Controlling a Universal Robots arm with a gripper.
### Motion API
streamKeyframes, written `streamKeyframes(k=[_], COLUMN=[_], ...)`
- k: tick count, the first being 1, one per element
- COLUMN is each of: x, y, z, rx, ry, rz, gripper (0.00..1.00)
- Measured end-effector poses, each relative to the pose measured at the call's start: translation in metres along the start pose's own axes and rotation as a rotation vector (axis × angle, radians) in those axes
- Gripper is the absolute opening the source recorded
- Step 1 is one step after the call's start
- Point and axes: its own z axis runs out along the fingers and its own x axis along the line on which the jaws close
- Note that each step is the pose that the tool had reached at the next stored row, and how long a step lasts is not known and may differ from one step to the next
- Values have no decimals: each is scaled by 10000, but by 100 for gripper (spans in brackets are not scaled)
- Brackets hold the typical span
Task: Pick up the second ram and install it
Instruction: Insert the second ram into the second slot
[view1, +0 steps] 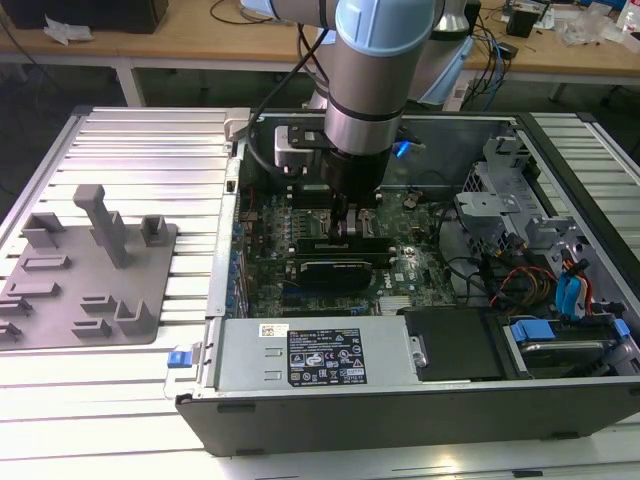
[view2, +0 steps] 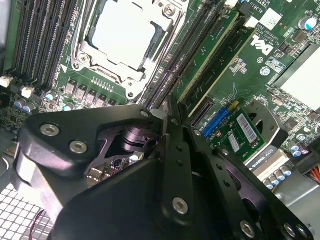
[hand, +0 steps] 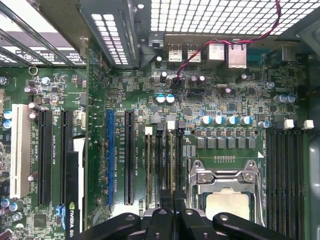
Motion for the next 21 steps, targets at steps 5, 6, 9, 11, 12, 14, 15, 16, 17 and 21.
streamKeyframes(k=[5, 6, 9, 11, 12, 14, 15, 16, 17, 21], x=[5, 6, 6, 6, 6, 6, 6, 6, 6, 6], y=[0, 0, 0, 0, 0, 0, -1, -1, -2, -2], z=[3, 12, 14, 15, 15, 15, 15, 18, 22, 31], rx=[-1, 1, 0, 0, -1, 0, 0, 0, 2, 1], ry=[-38, -42, -39, -39, -39, -39, -39, -40, -43, -43], rz=[1, 0, 0, 0, 0, 0, 1, 1, 0, 0], gripper=[9, 9, 9, 9, 9, 9, 9, 9, 9, 9])
